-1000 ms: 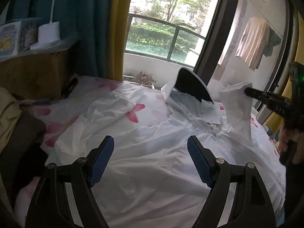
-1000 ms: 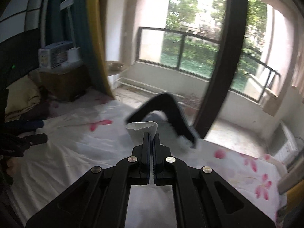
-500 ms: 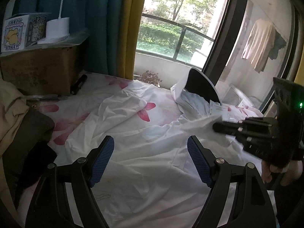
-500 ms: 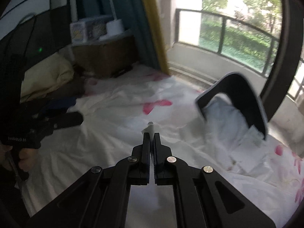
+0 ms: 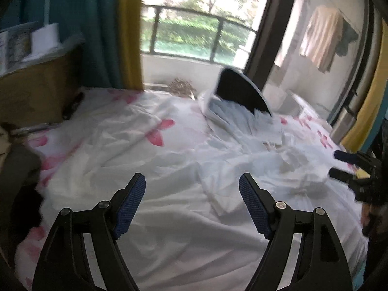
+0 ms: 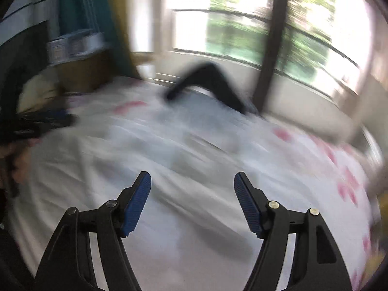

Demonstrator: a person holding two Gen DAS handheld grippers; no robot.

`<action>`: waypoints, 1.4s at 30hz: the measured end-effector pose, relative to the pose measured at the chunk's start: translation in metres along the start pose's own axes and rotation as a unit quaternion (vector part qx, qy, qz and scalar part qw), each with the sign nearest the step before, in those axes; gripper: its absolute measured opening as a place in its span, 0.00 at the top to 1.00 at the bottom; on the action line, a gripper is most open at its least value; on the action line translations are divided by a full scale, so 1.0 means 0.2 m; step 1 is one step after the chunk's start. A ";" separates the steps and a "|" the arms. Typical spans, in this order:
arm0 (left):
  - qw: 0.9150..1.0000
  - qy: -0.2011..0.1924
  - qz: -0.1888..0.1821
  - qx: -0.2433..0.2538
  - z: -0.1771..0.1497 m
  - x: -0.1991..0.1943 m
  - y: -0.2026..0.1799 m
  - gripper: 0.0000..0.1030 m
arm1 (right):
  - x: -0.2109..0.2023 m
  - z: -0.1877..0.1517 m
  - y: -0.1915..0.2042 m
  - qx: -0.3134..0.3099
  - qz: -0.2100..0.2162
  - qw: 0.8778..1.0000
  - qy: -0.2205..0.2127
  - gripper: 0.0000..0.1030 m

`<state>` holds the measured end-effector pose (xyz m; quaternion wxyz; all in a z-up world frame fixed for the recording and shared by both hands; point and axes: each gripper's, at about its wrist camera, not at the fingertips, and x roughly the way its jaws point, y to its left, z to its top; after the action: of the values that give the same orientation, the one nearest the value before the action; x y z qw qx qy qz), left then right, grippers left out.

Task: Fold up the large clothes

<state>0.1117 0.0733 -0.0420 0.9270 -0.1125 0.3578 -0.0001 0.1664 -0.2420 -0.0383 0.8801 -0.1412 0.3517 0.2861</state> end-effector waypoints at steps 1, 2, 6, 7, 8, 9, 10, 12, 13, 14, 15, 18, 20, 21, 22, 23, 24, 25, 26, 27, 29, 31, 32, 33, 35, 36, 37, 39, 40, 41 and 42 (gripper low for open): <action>1.000 0.012 -0.008 0.007 0.00 0.04 -0.02 0.20 | -0.01 -0.05 -0.09 0.015 -0.015 1.000 0.010 0.33; 1.000 0.022 -0.012 0.012 -0.01 0.08 -0.05 0.20 | -0.02 -0.12 -0.19 0.029 -0.029 0.999 0.020 0.45; 0.998 0.060 -0.013 0.029 -0.05 0.23 -0.13 0.28 | -0.05 -0.25 -0.38 0.056 -0.049 0.996 0.041 0.68; 0.997 0.067 -0.011 0.028 -0.05 0.26 -0.14 0.30 | -0.04 -0.28 -0.41 0.056 -0.049 0.996 0.054 0.69; 0.997 0.071 -0.010 0.028 -0.05 0.28 -0.15 0.33 | -0.03 -0.29 -0.43 0.052 -0.048 0.996 0.062 0.69; 0.997 0.075 -0.009 0.029 -0.06 0.31 -0.17 0.35 | -0.02 -0.30 -0.44 0.048 -0.049 0.995 0.066 0.69; 0.996 0.078 -0.008 0.030 -0.06 0.32 -0.18 0.37 | 0.00 -0.31 -0.45 0.044 -0.048 0.995 0.070 0.72; 0.996 0.085 -0.005 0.036 -0.07 0.35 -0.19 0.50 | 0.03 -0.33 -0.49 0.039 -0.044 0.995 0.077 0.87; 0.995 0.089 -0.001 0.040 -0.07 0.36 -0.19 0.52 | 0.04 -0.35 -0.51 0.041 -0.041 0.995 0.081 0.91; 0.995 0.092 0.000 0.043 -0.09 0.37 -0.20 0.57 | 0.04 -0.38 -0.53 0.042 -0.037 0.995 0.085 0.94; 0.995 0.088 0.002 0.048 -0.09 0.37 -0.19 0.62 | 0.05 -0.40 -0.54 0.042 -0.034 0.995 0.086 0.96; 0.995 0.085 0.014 0.058 -0.09 0.37 -0.18 0.83 | 0.03 -0.45 -0.56 0.043 -0.032 0.995 0.085 0.98; 0.995 0.083 0.017 0.047 -0.08 0.37 -0.14 0.91 | 0.00 -0.47 -0.57 0.043 -0.035 0.995 0.085 0.98; 0.996 0.082 0.016 0.044 -0.08 0.37 -0.13 0.91 | -0.02 -0.48 -0.57 0.045 -0.035 0.995 0.085 0.98; 0.996 0.081 0.017 0.040 -0.08 0.36 -0.12 0.91 | -0.03 -0.49 -0.57 0.047 -0.034 0.995 0.085 0.98; 0.996 0.081 0.020 0.040 -0.07 0.36 -0.11 0.91 | -0.04 -0.51 -0.58 0.050 -0.030 0.995 0.086 0.98; 0.996 0.082 0.021 0.039 -0.07 0.35 -0.11 0.90 | -0.04 -0.51 -0.58 0.052 -0.026 0.994 0.088 0.98; 0.996 0.083 0.020 0.035 -0.06 0.34 -0.10 0.90 | -0.04 -0.51 -0.58 0.054 -0.024 0.994 0.091 0.98; 0.996 0.082 0.020 0.030 -0.06 0.33 -0.10 0.90 | -0.04 -0.50 -0.57 0.054 -0.026 0.994 0.094 0.98; 0.996 0.080 0.022 0.027 -0.05 0.31 -0.09 0.90 | -0.04 -0.50 -0.56 0.055 -0.030 0.993 0.095 0.97; 0.997 0.075 0.024 0.025 -0.03 0.27 -0.06 0.90 | -0.04 -0.48 -0.55 0.061 -0.033 0.993 0.099 0.97; 0.997 0.065 0.028 0.018 0.01 0.22 -0.01 0.85 | -0.05 -0.47 -0.53 0.063 -0.035 0.993 0.096 0.94; 0.998 0.061 0.028 0.017 0.03 0.20 0.01 0.73 | -0.05 -0.45 -0.52 0.062 -0.035 0.993 0.092 0.88; 0.998 0.054 0.028 0.016 0.05 0.18 0.04 0.59 | -0.06 -0.44 -0.50 0.062 -0.033 0.994 0.088 0.83; 0.998 0.043 0.036 0.012 0.11 0.15 0.12 0.53 | -0.06 -0.41 -0.47 0.060 -0.027 0.995 0.079 0.56; 0.998 0.042 0.045 0.012 0.14 0.15 0.16 0.53 | -0.07 -0.39 -0.46 0.059 -0.025 0.995 0.076 0.53; 0.998 0.042 0.054 0.014 0.17 0.16 0.21 0.53 | -0.06 -0.38 -0.45 0.059 -0.024 0.995 0.073 0.51; 0.997 0.041 0.067 0.016 0.22 0.18 0.29 0.53 | -0.06 -0.34 -0.43 0.061 -0.024 0.995 0.070 0.50; 0.996 0.039 0.074 0.019 0.25 0.19 0.33 0.53 | -0.05 -0.32 -0.42 0.063 -0.026 0.995 0.068 0.50; 0.996 0.039 0.081 0.021 0.27 0.21 0.38 0.53 | -0.04 -0.31 -0.42 0.065 -0.028 0.995 0.067 0.50; 0.995 0.041 0.087 0.020 0.28 0.22 0.41 0.53 | -0.04 -0.30 -0.41 0.067 -0.030 0.995 0.067 0.50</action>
<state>0.1759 0.1618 -0.0485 0.9102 -0.0619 0.4037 0.0691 0.1798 -0.3378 -0.0710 0.8702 -0.1112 0.4238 0.2254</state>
